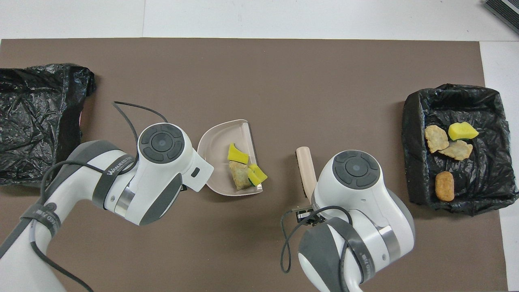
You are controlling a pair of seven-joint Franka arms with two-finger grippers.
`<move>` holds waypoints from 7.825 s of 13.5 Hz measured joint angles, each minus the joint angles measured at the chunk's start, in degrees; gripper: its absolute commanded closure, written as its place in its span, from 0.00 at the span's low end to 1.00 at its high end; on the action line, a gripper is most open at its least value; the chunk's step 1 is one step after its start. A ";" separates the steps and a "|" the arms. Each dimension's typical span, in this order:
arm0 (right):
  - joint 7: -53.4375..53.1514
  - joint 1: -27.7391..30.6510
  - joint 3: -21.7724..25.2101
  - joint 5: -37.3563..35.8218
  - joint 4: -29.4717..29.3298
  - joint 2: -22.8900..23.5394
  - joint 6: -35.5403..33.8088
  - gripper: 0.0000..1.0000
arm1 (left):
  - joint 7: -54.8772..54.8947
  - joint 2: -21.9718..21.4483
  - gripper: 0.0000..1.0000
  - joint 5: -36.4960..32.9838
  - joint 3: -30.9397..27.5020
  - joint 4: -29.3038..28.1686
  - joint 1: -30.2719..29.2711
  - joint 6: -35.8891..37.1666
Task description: Sweep and dump trash in bin
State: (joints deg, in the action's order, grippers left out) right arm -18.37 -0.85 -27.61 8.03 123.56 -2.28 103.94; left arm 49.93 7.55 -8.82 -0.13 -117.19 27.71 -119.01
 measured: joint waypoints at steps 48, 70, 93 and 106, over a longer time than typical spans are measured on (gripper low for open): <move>15.08 10.96 9.19 -10.39 -33.28 5.05 -19.93 0.00 | 67.84 18.93 1.00 -17.45 0.78 44.95 -51.03 4.98; 13.84 11.81 16.26 -8.37 -28.92 1.02 -13.77 0.00 | 33.36 11.32 1.00 -59.15 0.88 35.91 -36.27 13.62; 13.84 11.93 16.37 -8.37 -28.92 1.02 -13.77 0.00 | 23.20 8.28 1.00 -29.69 1.34 30.24 -29.63 8.27; 13.84 11.93 16.37 -8.37 -28.92 1.02 -13.77 0.00 | -28.82 14.48 1.00 -2.86 1.68 28.17 -15.54 7.18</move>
State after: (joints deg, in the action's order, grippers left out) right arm -4.53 11.08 -11.24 -0.33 94.65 -1.26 90.18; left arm 21.12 22.03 -11.68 1.56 -89.02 12.17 -111.83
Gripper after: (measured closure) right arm 0.000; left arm 0.674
